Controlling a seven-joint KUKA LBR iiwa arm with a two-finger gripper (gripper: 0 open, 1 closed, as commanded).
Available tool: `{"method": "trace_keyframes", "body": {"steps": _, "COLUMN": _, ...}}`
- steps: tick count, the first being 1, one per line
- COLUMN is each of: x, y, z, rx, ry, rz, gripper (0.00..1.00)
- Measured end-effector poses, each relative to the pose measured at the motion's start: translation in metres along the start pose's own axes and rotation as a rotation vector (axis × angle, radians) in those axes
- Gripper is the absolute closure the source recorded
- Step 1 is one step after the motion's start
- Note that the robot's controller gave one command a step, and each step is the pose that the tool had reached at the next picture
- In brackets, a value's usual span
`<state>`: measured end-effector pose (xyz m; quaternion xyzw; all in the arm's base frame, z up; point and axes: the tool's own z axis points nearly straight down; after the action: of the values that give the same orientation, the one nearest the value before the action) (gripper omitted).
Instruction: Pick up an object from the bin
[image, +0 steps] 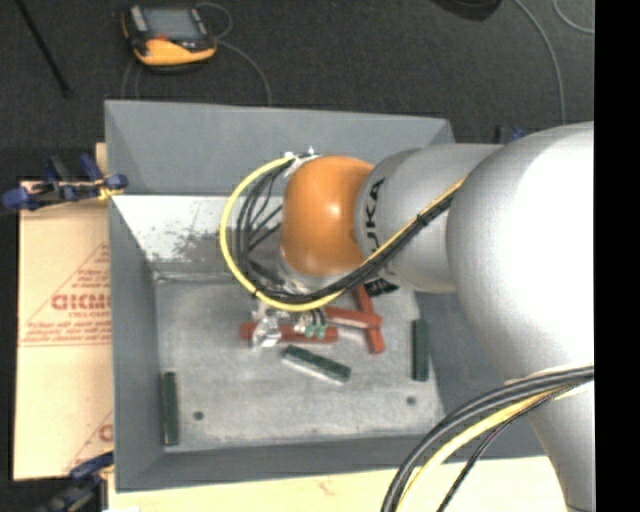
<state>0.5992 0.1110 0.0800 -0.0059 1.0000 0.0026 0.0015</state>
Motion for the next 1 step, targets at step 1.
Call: {"method": "trace_keyframes", "body": {"steps": 1, "x": 0.0076, "y": -0.0011, "z": -0.0330, "rx": 0.004, "ry": 0.003, "rz": -0.018, "gripper": 1.00}}
